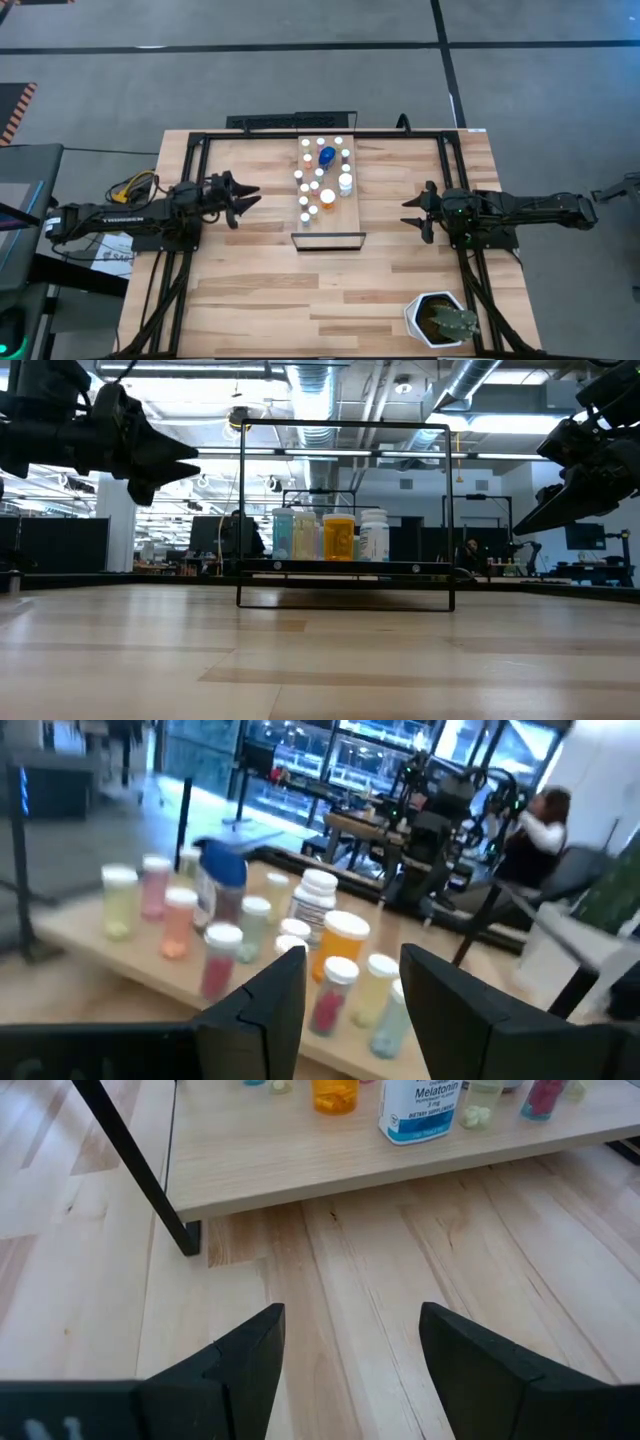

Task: Pick and place medicine bottles onto shelf by color
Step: Return to Home Position

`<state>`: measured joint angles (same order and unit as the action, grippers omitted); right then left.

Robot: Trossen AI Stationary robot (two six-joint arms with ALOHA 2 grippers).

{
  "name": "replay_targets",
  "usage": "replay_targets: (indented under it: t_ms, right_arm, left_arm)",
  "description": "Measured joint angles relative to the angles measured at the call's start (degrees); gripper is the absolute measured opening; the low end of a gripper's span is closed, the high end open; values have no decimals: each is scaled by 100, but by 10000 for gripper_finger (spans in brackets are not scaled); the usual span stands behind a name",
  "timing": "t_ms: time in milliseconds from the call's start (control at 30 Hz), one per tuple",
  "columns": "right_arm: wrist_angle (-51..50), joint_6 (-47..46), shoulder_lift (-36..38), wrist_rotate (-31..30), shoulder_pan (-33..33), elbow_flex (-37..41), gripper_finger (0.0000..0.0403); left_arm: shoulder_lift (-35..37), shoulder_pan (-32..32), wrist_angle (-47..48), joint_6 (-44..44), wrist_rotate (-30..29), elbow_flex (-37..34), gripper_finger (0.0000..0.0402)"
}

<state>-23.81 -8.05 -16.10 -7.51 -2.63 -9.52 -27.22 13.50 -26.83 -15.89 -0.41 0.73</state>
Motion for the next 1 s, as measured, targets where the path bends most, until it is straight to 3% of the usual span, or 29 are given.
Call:
replay_targets:
  t_ms: [300,667,1000]
  right_arm:
    - [1,0,-1,0,0,0,255]
    - [0,0,1,0,0,0,255]
    - [2,0,-1,0,-1,0,255]
  left_arm:
    - [0,0,295,-2319,-24,0,151]
    - [-14,0,645,-2229,3,0,151]
    - [859,-4,2604,-2216,-15,1,151]
